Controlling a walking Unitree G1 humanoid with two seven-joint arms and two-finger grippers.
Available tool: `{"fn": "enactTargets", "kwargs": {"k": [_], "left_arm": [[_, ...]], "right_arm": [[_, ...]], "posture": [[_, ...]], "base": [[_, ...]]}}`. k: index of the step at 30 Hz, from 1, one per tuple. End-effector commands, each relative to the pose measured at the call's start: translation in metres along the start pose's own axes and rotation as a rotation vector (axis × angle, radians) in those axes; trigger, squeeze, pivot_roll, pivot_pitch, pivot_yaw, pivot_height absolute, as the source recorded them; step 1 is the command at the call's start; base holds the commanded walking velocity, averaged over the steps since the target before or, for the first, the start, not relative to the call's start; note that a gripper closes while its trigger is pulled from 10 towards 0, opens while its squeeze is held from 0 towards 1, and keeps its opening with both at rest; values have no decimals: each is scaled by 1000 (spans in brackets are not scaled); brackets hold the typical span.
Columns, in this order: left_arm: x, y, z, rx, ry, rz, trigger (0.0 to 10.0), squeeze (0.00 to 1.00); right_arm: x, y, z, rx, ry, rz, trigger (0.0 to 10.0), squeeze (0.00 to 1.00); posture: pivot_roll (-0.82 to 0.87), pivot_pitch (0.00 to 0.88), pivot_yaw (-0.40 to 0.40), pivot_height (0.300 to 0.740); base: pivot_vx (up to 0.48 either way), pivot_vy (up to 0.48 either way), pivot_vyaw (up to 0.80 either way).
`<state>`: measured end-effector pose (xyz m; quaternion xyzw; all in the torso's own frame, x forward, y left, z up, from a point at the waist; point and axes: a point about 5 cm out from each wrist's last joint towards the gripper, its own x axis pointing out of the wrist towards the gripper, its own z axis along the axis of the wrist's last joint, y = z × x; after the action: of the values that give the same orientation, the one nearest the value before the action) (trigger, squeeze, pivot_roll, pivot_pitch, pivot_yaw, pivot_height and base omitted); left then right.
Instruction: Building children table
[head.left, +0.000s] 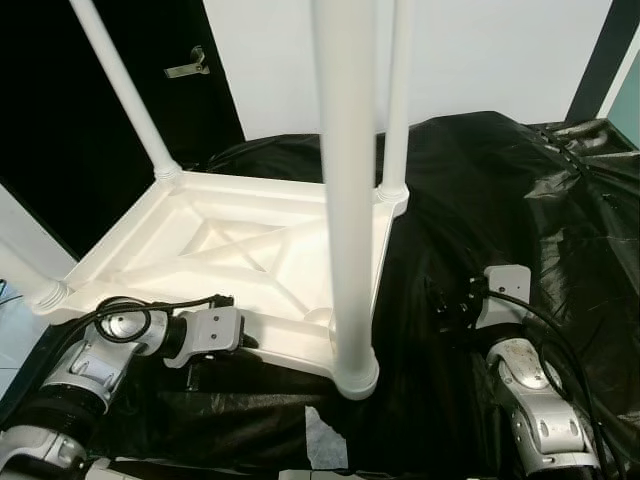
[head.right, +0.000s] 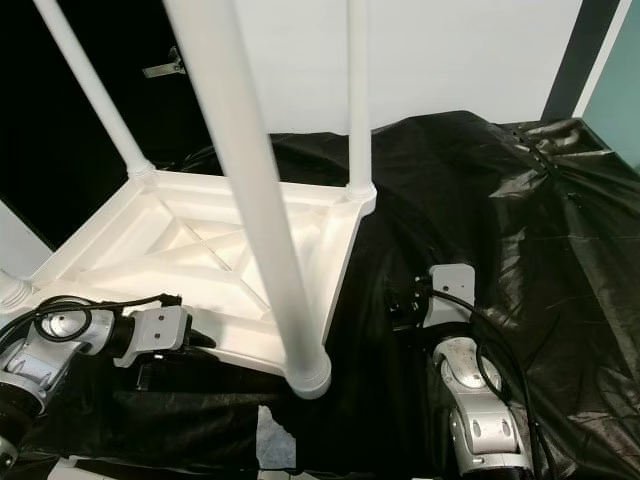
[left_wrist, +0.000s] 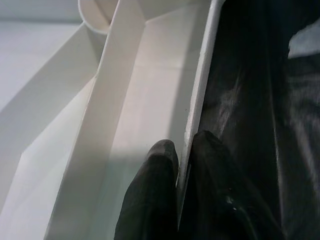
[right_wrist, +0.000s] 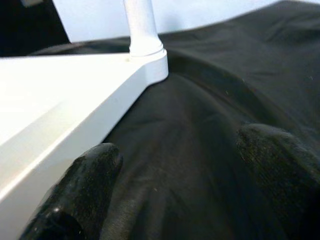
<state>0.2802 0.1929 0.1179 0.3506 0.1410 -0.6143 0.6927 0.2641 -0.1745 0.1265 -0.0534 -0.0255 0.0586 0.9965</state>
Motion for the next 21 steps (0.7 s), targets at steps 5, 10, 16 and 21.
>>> {"fn": "enactTargets", "kwargs": {"k": [5,10,16,21], "left_arm": [[-10,1,-3,-94,-41,174,0,0],[-1,-8,9,-117,-100,286,0,0],[5,-4,16,-131,-124,417,0,0],[6,-4,19,-163,-135,508,10000,0]], "right_arm": [[-6,5,5,24,-30,36,10000,0],[-20,9,6,40,-40,69,10000,0],[-31,12,10,43,-56,89,10000,0],[-44,22,10,51,-39,165,10000,0]], "posture": [[37,17,105,740],[55,22,84,740],[65,30,61,740],[67,33,54,740]], "base": [[0,0,0],[0,0,0],[0,0,0],[0,0,0]]}}
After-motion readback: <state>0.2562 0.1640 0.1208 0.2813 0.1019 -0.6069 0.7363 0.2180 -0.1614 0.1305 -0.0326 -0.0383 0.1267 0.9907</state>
